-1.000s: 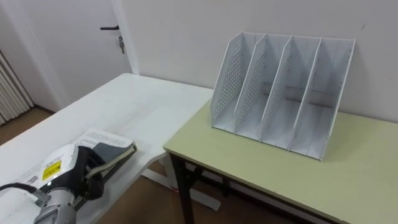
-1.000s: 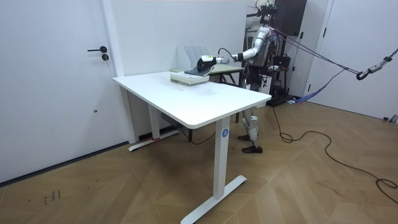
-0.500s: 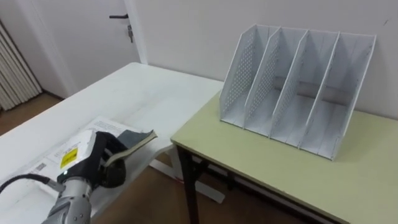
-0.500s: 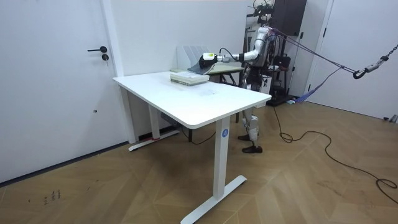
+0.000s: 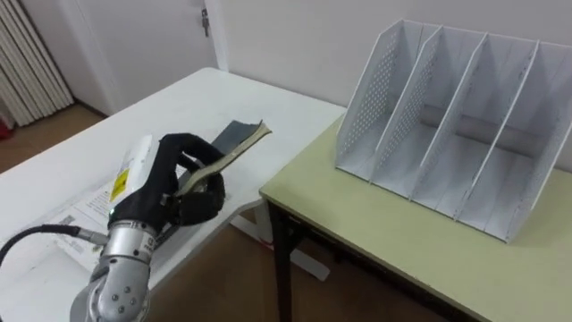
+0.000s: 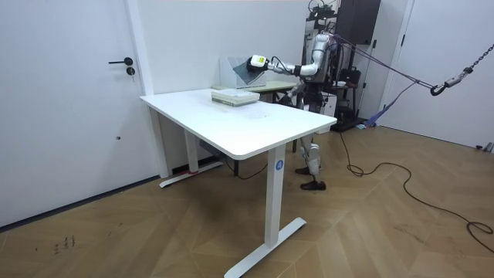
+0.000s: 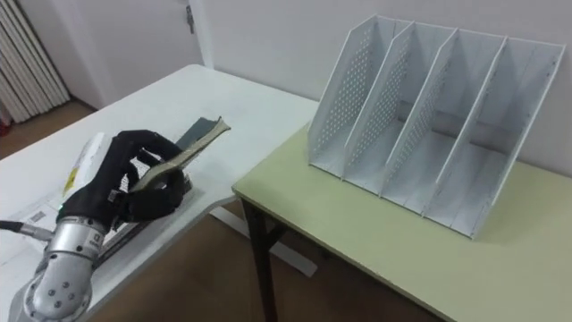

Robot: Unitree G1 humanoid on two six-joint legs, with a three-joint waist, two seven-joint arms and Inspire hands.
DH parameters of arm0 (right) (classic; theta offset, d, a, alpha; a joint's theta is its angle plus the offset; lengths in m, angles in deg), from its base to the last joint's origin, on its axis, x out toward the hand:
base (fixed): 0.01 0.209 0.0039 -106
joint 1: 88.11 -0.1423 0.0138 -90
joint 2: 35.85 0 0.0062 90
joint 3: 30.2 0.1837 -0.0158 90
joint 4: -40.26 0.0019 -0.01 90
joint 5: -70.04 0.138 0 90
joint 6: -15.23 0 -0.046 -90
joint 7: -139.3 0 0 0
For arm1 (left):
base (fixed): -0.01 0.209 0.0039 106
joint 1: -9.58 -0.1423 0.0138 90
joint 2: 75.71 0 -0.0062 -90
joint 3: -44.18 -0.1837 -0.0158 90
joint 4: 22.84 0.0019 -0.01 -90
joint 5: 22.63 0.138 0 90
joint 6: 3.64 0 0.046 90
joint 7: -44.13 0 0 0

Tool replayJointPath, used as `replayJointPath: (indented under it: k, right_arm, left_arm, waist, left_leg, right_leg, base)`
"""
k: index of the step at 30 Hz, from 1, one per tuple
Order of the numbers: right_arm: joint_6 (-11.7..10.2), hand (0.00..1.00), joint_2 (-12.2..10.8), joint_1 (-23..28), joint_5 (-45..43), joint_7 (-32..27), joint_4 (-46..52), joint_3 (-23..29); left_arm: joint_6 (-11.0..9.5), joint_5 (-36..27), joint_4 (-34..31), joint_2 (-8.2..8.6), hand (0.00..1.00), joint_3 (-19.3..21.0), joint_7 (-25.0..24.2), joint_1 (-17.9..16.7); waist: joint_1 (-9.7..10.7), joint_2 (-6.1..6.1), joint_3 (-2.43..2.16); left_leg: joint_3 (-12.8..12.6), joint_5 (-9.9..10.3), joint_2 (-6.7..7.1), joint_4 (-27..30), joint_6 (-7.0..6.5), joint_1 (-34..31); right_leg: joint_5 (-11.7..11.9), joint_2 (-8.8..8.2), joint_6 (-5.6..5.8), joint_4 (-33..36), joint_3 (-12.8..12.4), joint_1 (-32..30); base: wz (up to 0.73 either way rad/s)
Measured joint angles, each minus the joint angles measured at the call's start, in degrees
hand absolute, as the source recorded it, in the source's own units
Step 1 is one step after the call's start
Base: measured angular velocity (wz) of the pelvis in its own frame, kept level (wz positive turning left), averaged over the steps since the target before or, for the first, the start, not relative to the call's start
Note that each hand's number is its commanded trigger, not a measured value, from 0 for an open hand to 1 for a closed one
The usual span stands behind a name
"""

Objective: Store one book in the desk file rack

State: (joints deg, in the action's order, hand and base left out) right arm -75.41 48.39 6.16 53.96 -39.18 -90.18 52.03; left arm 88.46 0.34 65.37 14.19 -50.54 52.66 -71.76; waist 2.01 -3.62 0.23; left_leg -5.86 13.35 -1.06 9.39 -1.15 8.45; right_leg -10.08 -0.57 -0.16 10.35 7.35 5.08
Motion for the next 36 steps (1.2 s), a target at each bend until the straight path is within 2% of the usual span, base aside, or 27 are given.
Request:
replayJointPath:
  k: [2, 4, 8, 11, 14, 17, 19, 21, 23, 30, 36]
  right_arm:
    - [-0.01, 0.00, -0.06, 1.57, 0.09, 0.66, 5.72, -0.79]
    - [-0.02, 0.00, -0.05, 2.66, 0.20, 1.72, 11.69, -1.89]
    - [-0.08, 0.00, 0.06, 2.62, 0.42, 4.60, 17.61, -3.55]
    - [-0.46, 0.00, 0.11, 2.63, 0.46, 7.02, 20.91, -3.91]
    - [-0.68, 0.00, 0.40, 2.71, 1.28, 9.04, 23.42, -4.05]
    - [-1.25, 0.00, 0.91, 2.77, 1.61, 11.93, 27.44, -4.22]
    - [-2.45, 0.00, 1.11, 2.72, 2.52, 14.06, 30.03, -4.16]
    - [-3.47, 0.00, 1.14, 2.71, 2.58, 15.18, 30.95, -4.14]
    - [-3.58, 0.00, 1.13, 2.72, 2.86, 16.62, 31.59, -4.15]
    - [-3.60, 0.00, 1.14, 2.42, 12.62, 22.22, 33.31, -4.08]
    - [-3.63, 0.00, 1.97, 2.44, 24.77, 27.90, 36.59, -3.72]
  left_arm:
    - [0.00, -2.51, -2.58, 0.04, 1.00, -0.02, -0.05, -1.11]
    - [-0.65, -6.40, -6.40, 0.16, 1.00, 0.00, -0.11, -3.42]
    - [-1.37, -9.92, -6.56, 0.32, 1.00, -0.04, -0.27, -3.75]
    - [-1.83, -11.95, -6.55, 1.39, 1.00, 0.08, -0.76, -3.92]
    - [-2.98, -13.86, -6.58, 1.93, 1.00, 0.11, -2.61, -4.36]
    - [-5.09, -17.97, -6.58, 1.95, 1.00, 0.12, -4.44, -5.39]
    - [-6.92, -19.99, -6.57, 2.00, 1.00, 0.11, -5.95, -6.52]
    - [-7.66, -22.31, -6.58, 2.02, 1.00, 0.12, -6.83, -7.33]
    - [-7.77, -23.99, -6.58, 2.03, 1.00, 0.16, -7.12, -8.00]
    - [-8.74, -34.37, -6.57, 2.14, 1.00, 1.20, -10.27, -8.45]
    - [-8.89, -48.02, -6.57, 2.01, 1.00, 1.89, -14.84, -8.66]
  waist:
    - [-0.38, 0.09, -0.05]
    - [-0.45, 0.12, -0.08]
    - [-0.91, 0.19, -0.04]
    - [-1.67, 0.33, 0.02]
    - [-2.68, 0.40, 0.01]
    - [-3.41, 0.65, 0.00]
    - [-3.55, 0.89, -0.06]
    - [-3.58, 1.07, -0.01]
    - [-3.92, 1.11, 0.00]
    - [-4.04, 1.34, 0.15]
    - [-4.07, 2.48, 0.94]
  left_leg:
    - [0.05, 0.00, -0.03, 0.00, 0.00, 0.01]
    - [1.13, 0.00, -0.07, 0.00, 0.00, 0.00]
    - [1.45, 0.00, -0.05, 0.00, 0.00, 0.08]
    - [1.28, 0.00, 0.02, 0.01, 0.00, 0.12]
    - [1.30, 0.00, 0.08, 0.18, -0.01, 0.11]
    - [1.30, -0.02, 0.43, 0.31, -0.03, 0.16]
    - [1.35, -0.02, 0.44, 0.63, -0.03, 0.29]
    - [1.34, -0.02, 0.48, 0.98, -0.03, 0.20]
    - [1.34, -0.02, 0.50, 1.00, -0.03, 0.13]
    - [1.27, -0.02, 0.48, 0.85, -0.03, 0.27]
    - [1.45, -0.02, 0.05, 0.43, -0.04, 0.40]
  right_leg:
    - [0.00, 0.02, 0.00, -0.01, 0.01, -0.05]
    - [0.00, -0.08, 0.00, 0.05, 0.50, 0.06]
    - [0.00, -0.13, 0.00, 0.07, 0.82, 0.44]
    - [0.00, -0.21, 0.00, 0.17, 0.70, 0.53]
    - [0.00, -0.27, 0.01, 0.30, 0.69, 0.55]
    - [0.00, -0.21, 0.01, 0.43, 0.62, 0.77]
    - [0.00, -0.25, 0.00, 0.38, 0.65, 0.96]
    - [0.01, -0.28, 0.01, 0.38, 0.62, 0.99]
    - [0.03, -0.28, 0.03, 0.38, 0.60, 0.93]
    - [0.04, -0.26, 0.03, 0.43, 0.56, 0.92]
    - [0.06, -0.25, 0.02, 0.42, 0.68, 0.96]
  base:
    - [-0.02]
    - [0.07]
    - [0.10]
    - [0.06]
    - [0.00]
    - [0.00]
    - [0.02]
    - [0.02]
    - [0.00]
    - [-0.01]
    - [0.00]
